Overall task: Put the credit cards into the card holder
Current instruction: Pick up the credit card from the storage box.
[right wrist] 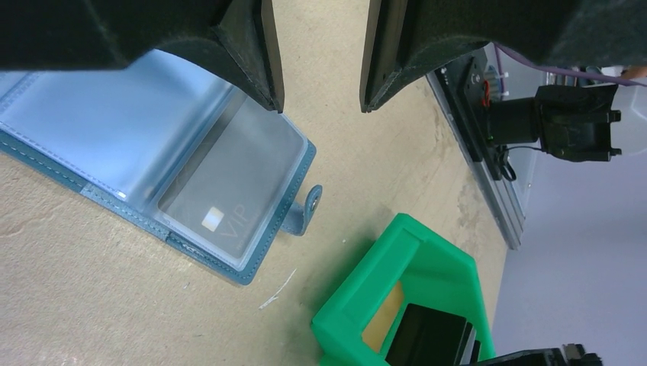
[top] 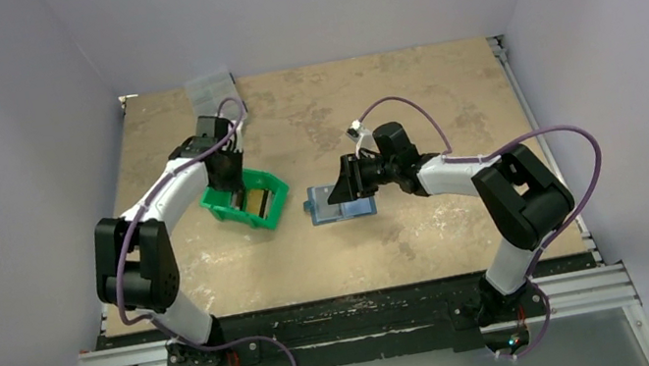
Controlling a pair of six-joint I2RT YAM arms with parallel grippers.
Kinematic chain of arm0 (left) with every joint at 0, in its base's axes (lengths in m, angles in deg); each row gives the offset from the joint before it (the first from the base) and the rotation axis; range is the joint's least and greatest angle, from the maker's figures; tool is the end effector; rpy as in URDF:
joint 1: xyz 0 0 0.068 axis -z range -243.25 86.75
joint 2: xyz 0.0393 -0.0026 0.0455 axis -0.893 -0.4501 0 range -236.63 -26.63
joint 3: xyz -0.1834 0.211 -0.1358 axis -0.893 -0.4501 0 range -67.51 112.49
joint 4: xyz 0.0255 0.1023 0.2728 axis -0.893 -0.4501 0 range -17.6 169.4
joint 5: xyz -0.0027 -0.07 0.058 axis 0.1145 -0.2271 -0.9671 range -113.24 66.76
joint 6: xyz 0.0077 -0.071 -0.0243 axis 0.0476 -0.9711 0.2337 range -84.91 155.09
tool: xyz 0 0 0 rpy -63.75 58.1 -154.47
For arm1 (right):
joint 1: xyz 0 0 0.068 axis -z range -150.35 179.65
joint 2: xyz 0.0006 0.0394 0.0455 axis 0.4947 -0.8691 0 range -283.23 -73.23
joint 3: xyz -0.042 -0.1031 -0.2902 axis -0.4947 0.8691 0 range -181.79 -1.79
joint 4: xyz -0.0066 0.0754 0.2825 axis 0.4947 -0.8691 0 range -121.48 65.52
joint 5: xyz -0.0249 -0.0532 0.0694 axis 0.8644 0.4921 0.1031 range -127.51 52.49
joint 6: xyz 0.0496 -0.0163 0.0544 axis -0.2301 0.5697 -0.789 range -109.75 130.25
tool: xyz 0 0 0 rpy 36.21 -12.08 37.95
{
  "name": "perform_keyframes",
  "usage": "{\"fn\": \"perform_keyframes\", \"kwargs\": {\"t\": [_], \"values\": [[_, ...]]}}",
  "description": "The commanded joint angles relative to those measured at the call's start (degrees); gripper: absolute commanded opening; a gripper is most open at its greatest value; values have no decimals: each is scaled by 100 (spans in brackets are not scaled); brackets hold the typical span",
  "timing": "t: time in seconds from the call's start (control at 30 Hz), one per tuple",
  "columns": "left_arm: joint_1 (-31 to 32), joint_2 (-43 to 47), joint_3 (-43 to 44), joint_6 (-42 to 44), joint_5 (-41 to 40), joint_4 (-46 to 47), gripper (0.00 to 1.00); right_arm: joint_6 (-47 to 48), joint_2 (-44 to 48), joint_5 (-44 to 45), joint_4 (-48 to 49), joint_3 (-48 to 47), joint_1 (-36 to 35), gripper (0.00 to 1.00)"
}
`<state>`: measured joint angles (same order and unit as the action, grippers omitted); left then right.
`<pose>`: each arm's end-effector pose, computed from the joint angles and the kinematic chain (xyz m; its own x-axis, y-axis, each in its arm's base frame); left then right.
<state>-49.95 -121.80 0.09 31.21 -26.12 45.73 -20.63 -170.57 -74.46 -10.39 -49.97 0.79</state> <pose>0.3780 -0.0860 0.2193 -0.8651 0.1350 -0.4830 0.1479 0.9889 0.0114 0.3214 0.2208 0.1715 -0.8510 -0.0006 -0.5251 -0.4425 0.5392 0.7165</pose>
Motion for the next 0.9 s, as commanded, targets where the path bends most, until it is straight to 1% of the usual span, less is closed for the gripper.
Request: {"fn": "perform_keyframes", "kwargs": {"t": [0.0,0.27,0.43,0.6,0.73,0.8,0.87], "values": [[-3,502,250,-145,-28,-128,0,81,-1,191,-54,-57,-15,49],[-3,627,347,-371,97,-287,0,-38,220,457,-119,-301,-310,49],[-3,541,260,-494,254,-185,0,-405,166,581,163,-693,-617,51],[-3,227,67,-517,909,101,0,-948,-97,523,747,-1097,-892,52],[-3,124,-82,-526,1293,266,0,-1042,-300,518,767,-1399,-993,54],[-3,138,-134,-507,1445,333,5,-1044,-392,501,758,-1494,-1017,55],[-3,134,-189,-500,1615,415,7,-1052,-523,502,745,-1583,-1066,56]]}}
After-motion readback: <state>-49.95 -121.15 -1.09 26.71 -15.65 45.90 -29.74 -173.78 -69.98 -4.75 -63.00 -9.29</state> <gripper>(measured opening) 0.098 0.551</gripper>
